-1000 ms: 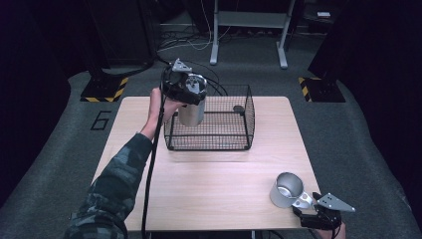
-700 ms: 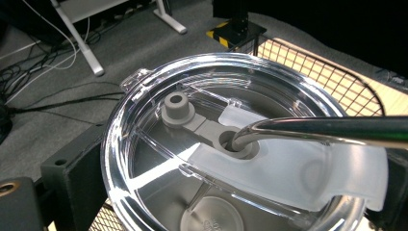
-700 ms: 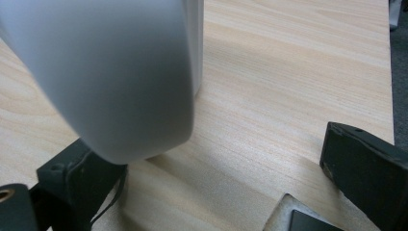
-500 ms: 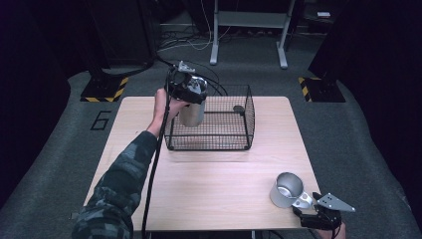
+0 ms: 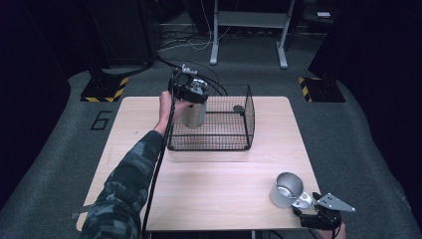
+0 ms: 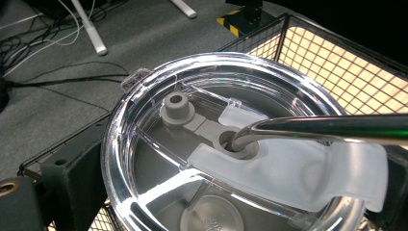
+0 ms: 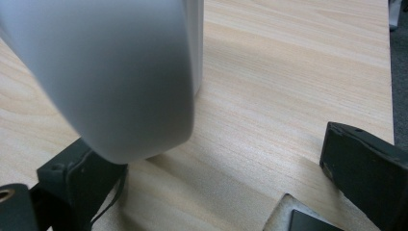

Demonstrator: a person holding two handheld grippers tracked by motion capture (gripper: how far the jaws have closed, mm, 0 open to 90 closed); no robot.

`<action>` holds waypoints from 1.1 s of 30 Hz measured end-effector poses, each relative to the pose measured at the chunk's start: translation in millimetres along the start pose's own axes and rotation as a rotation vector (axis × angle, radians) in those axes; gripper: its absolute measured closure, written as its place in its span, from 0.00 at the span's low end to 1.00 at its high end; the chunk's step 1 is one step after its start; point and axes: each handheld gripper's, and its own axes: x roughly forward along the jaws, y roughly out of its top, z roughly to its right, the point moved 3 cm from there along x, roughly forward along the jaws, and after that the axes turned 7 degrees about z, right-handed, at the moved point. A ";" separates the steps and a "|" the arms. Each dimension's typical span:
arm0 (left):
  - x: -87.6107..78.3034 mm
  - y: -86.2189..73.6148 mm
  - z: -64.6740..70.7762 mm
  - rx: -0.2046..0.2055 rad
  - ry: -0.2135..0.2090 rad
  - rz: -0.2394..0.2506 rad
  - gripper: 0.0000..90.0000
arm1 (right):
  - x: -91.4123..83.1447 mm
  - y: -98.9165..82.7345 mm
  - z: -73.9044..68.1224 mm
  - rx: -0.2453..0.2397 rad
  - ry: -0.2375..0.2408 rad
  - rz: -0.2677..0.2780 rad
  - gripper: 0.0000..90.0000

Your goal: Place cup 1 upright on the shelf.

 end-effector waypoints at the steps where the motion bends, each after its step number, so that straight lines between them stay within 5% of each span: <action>1: 1.4 -0.9 -0.9 -0.009 0.006 -0.003 0.04 | 0.0 0.0 -0.1 0.001 0.000 0.000 0.02; 33: 41.6 -35.6 -14.8 -0.086 0.132 -0.037 0.04 | 0.0 0.1 0.1 0.001 0.002 0.000 0.02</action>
